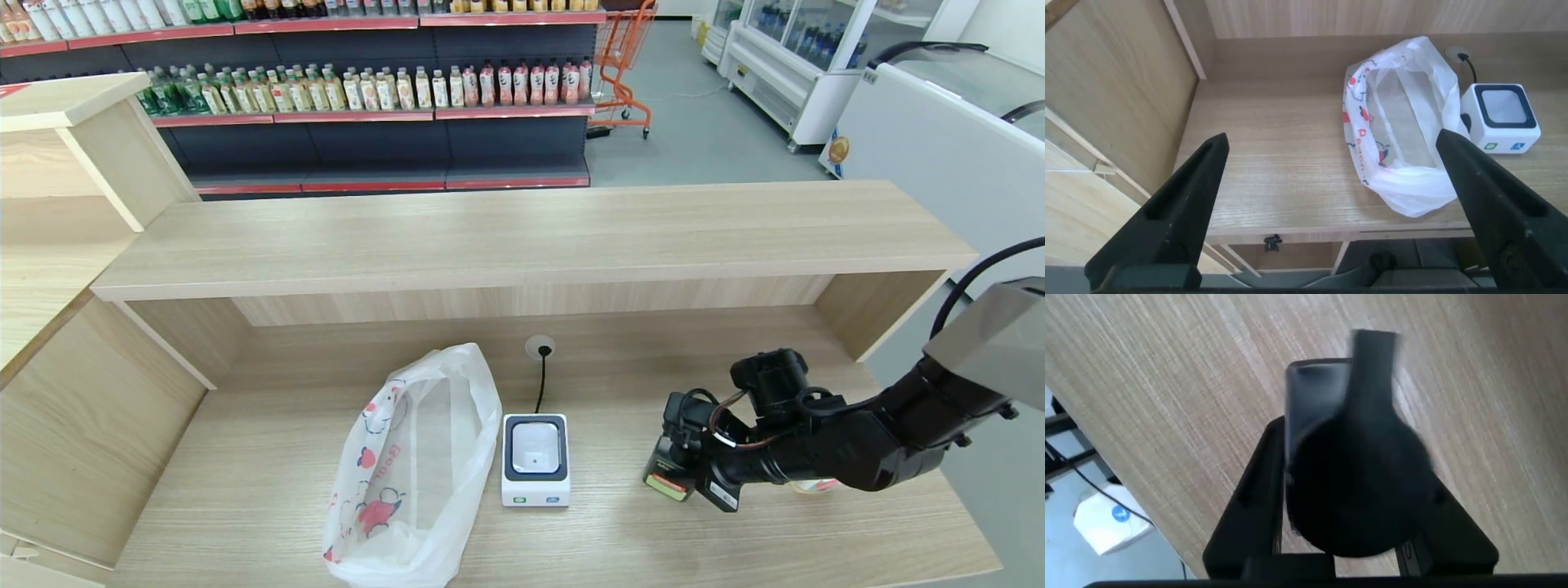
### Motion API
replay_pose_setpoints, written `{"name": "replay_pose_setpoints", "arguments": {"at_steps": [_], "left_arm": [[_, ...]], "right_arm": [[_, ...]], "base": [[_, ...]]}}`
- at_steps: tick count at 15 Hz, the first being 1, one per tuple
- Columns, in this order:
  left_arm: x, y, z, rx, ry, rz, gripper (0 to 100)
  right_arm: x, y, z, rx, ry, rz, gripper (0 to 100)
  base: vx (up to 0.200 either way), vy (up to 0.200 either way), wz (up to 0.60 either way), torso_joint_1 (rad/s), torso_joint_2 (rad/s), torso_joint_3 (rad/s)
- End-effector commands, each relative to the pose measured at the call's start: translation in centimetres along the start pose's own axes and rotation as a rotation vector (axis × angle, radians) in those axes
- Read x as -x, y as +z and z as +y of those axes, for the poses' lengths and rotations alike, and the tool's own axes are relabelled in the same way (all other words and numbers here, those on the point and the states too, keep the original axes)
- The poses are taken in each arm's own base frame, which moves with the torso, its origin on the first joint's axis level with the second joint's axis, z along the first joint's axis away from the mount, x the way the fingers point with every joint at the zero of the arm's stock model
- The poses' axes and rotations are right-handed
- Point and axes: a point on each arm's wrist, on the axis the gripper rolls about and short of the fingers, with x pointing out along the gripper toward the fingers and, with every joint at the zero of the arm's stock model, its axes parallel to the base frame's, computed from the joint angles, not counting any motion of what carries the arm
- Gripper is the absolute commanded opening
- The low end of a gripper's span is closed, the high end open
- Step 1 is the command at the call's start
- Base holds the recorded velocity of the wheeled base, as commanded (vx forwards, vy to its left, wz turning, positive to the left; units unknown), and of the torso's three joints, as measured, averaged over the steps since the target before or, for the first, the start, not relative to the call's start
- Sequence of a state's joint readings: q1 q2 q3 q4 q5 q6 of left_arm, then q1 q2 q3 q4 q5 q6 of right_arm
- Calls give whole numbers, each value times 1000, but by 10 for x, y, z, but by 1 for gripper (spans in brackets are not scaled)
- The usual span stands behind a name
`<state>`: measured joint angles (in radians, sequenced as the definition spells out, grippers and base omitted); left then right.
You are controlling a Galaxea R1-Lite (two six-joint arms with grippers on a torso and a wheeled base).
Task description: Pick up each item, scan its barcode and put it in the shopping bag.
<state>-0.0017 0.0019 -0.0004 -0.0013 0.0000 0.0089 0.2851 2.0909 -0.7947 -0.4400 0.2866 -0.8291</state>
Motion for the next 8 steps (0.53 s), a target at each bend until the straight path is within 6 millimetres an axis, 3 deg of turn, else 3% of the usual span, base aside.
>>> {"name": "replay_pose_setpoints", "arguments": {"at_steps": [1, 3, 6, 8], "left_arm": [[0, 0, 0, 0, 0, 1, 100], [0, 0, 0, 0, 0, 1, 100], [0, 0, 0, 0, 0, 0, 100], [0, 0, 0, 0, 0, 0, 100]], "right_arm": [[10, 6, -3, 8, -26, -23, 0], [34, 12, -9, -48, -92, -70, 0], [102, 23, -16, -326, -236, -205, 0], [139, 11, -11, -338, -332, -230, 0]], "base": [[0, 0, 0, 0, 0, 0], [0, 0, 0, 0, 0, 0], [0, 0, 0, 0, 0, 0], [0, 0, 0, 0, 0, 0]]}}
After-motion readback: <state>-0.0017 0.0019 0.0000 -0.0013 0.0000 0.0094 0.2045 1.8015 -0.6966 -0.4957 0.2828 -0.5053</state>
